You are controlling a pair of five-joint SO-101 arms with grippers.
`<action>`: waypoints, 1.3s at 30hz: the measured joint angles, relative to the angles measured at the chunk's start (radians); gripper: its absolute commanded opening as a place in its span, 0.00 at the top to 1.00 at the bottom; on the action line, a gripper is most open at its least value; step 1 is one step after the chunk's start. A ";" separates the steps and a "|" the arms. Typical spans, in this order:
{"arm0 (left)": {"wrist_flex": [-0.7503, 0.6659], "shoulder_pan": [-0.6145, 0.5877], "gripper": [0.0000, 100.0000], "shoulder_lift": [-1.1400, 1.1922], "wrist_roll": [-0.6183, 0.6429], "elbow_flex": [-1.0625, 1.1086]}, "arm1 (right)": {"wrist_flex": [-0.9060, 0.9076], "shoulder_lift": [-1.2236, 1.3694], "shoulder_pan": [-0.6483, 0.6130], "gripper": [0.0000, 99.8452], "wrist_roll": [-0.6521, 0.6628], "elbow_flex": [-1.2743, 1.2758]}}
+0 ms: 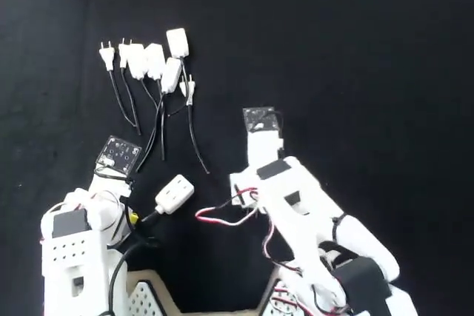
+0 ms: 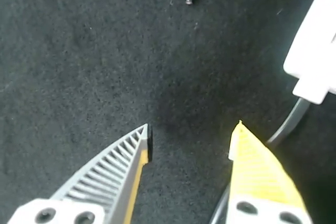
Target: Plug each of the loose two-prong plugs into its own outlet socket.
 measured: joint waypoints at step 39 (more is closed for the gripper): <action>0.000 0.000 0.75 0.000 -0.006 0.000 | 0.261 0.051 -0.015 0.65 0.772 -0.219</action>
